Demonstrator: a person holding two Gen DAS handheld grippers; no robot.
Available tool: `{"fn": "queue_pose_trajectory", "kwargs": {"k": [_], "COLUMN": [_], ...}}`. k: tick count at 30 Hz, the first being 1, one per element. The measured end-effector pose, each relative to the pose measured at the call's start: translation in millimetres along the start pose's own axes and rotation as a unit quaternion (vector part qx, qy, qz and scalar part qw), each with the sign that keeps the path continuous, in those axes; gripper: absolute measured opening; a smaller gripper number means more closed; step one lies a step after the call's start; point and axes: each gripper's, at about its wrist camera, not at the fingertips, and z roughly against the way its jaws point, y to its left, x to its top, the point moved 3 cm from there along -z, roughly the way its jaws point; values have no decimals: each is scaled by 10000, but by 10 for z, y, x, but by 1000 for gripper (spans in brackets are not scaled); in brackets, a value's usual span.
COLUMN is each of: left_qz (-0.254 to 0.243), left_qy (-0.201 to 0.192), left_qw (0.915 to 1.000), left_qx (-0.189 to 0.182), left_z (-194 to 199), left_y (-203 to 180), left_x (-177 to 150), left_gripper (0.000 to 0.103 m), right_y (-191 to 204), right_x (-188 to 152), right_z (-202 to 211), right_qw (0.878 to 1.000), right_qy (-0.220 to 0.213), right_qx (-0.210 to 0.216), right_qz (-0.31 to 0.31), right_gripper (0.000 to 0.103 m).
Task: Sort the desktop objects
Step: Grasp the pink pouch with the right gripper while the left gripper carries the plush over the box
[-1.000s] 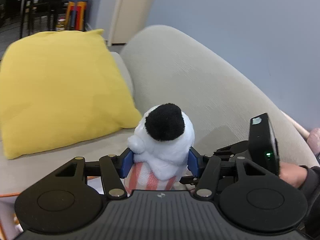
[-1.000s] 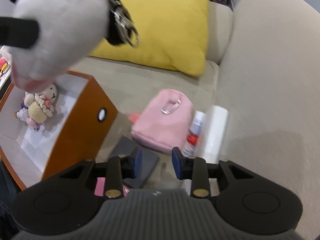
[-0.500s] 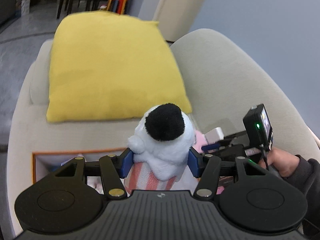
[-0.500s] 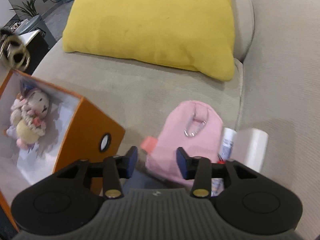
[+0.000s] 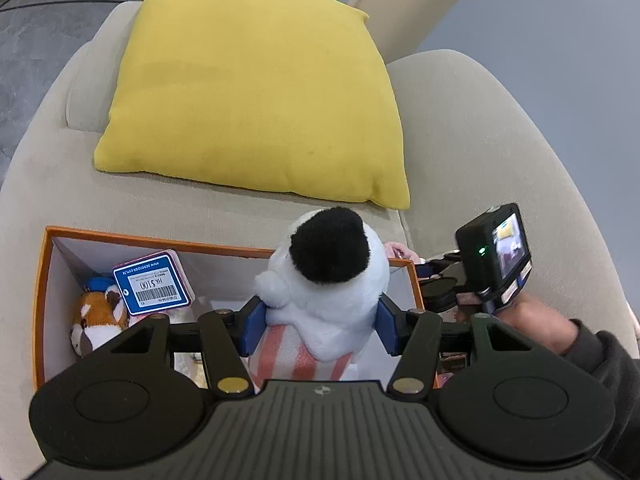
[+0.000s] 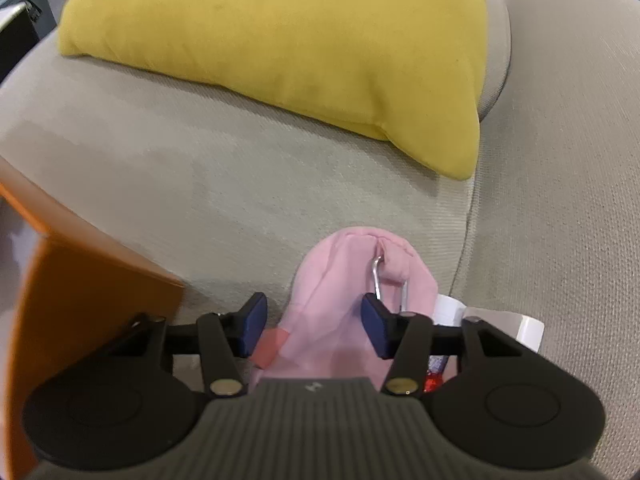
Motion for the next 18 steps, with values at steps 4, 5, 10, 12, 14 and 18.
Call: {"fn": "queue_pose_trajectory", "kwargs": {"k": [4, 5, 10, 12, 14, 18], "left_qz": [66, 85, 362, 553, 738, 904], "left_qy": [-81, -118, -339, -413, -451, -518], "left_qw": [9999, 9999, 9987, 9975, 9962, 9944], "left_qx": [-36, -20, 135, 143, 123, 185], "left_z": [128, 165, 331, 370, 390, 404], "left_y": [14, 8, 69, 111, 150, 207], "left_x": [-47, -73, -190, -242, -293, -350], "left_gripper": [65, 65, 65, 65, 65, 65], "right_y": [-48, -82, -209, -266, -338, -369], "right_x": [-29, -42, -138, -164, -194, -234], "right_z": [85, 126, 532, 782, 1048, 1618], "right_qw": [9999, 9997, 9974, 9940, 9890, 9710], "right_qy": [-92, -128, -471, -700, -957, -1494], "right_qx": [-28, 38, 352, 595, 824, 1470], "right_qz": [-132, -208, -423, -591, -773, -1150], "right_gripper": [33, 31, 24, 24, 24, 24]}}
